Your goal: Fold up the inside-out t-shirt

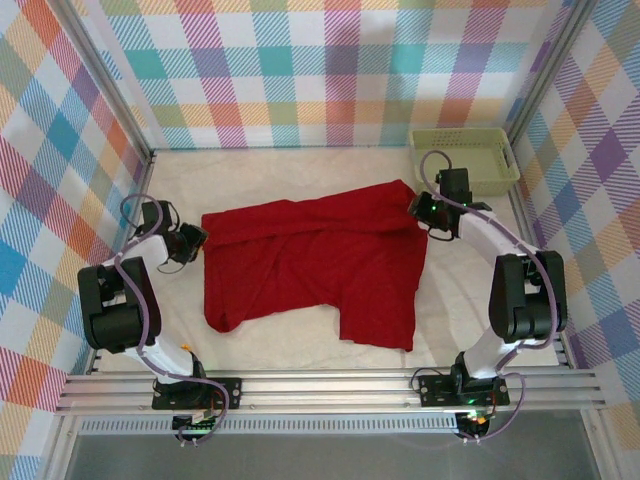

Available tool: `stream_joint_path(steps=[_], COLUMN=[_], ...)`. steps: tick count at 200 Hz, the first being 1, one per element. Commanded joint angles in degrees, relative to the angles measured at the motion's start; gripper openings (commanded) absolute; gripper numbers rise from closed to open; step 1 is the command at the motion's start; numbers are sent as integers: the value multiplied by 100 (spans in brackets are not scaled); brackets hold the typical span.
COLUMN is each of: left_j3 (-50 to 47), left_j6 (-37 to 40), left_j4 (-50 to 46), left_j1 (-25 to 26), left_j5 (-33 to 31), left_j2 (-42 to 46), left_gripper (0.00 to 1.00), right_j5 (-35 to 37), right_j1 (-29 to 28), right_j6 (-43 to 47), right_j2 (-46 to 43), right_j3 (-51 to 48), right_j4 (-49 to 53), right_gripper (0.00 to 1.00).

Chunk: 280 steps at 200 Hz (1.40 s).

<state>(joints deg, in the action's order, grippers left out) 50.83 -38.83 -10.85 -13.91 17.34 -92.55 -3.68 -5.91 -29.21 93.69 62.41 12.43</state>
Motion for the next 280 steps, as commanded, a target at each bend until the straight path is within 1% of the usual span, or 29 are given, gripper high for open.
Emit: stream_joint_path(steps=[1, 6, 12, 21, 34, 43, 56, 69, 87, 108, 112, 123, 146, 154, 174, 196, 232, 252, 271, 280], left_j3=[-126, -161, -213, -284, -422, -535, -659, -799, -1065, -1180, -1196, -1207, -1091, -1093, -1210, -1397, -1569, -1674, -1725, -1734], left_j6=[-48, -29, 1, 49, 51, 22, -15, -223, -577, -856, -897, -1006, -1209, -1289, -1473, -1531, -1428, -1381, -1359, -1362], left_j4=[-450, -671, -852, -1118, -1494, -1739, -2225, -2725, -3120, -3707, -3810, -4082, -4583, -4677, -4799, -4737, -4527, -4326, -4241, -4233], left_j1=[29, 43, 63, 147, 278, 472, 899, 1468, 2112, 2668, 2765, 3066, 3720, 3965, 4348, 4522, 4626, 4656, 4661, 4661], left_j5=[-338, -430, -590, -865, -1143, -1318, -1698, -2199, -2382, -2584, -2616, -2687, -2701, -2688, -2678, -2624, -2544, -2466, -2552, -2622], left_j2=[459, 639, 896, 1301, 1886, 2230, 2648, 2915, 3106, 3236, 3279, 3416, 3423, 3387, 3315, 3217, 2919, 2759, 2639, 2596], left_gripper=[50, 57, 62, 64, 66, 67, 71, 73, 75, 77, 77, 71, 71, 69, 67, 64, 62, 56, 47, 45], right_j5=[139, 198, 300, 426, 377, 368, 307, 320, 312, 228, 232, 290, 307, 314, 380, 396, 265, 151, 100, 155], right_j1=[12, 16, 14, 9, 2, -27, -115, -249, -411, -619, -677, -842, -1086, -1144, -1269, -1368, -1622, -1833, -2108, -2237], right_j6=[-270, -271, -289, -337, -346, -405, -430, -419, -461, -514, -520, -571, -692, -732, -866, -1018, -1187, -1339, -1494, -1560], right_j2=[-388, -512, -676, -901, -1235, -1423, -1637, -1802, -2085, -2352, -2383, -2465, -2543, -2543, -2557, -2612, -2584, -2549, -2482, -2435], right_j3=[-164, -218, -282, -407, -621, -766, -1007, -1216, -1543, -1765, -1792, -1836, -1951, -1985, -2081, -2198, -2298, -2376, -2457, -2467], right_j4=[264, 366, 502, 718, 972, 1229, 1568, 1923, 2232, 2519, 2577, 2764, 2921, 2974, 3067, 3096, 3100, 3090, 3100, 3194], right_gripper=[49, 53, 57, 62, 62, 62, 62, 62, 62, 62, 62, 62, 62, 62, 62, 62, 61, 58, 55, 55])
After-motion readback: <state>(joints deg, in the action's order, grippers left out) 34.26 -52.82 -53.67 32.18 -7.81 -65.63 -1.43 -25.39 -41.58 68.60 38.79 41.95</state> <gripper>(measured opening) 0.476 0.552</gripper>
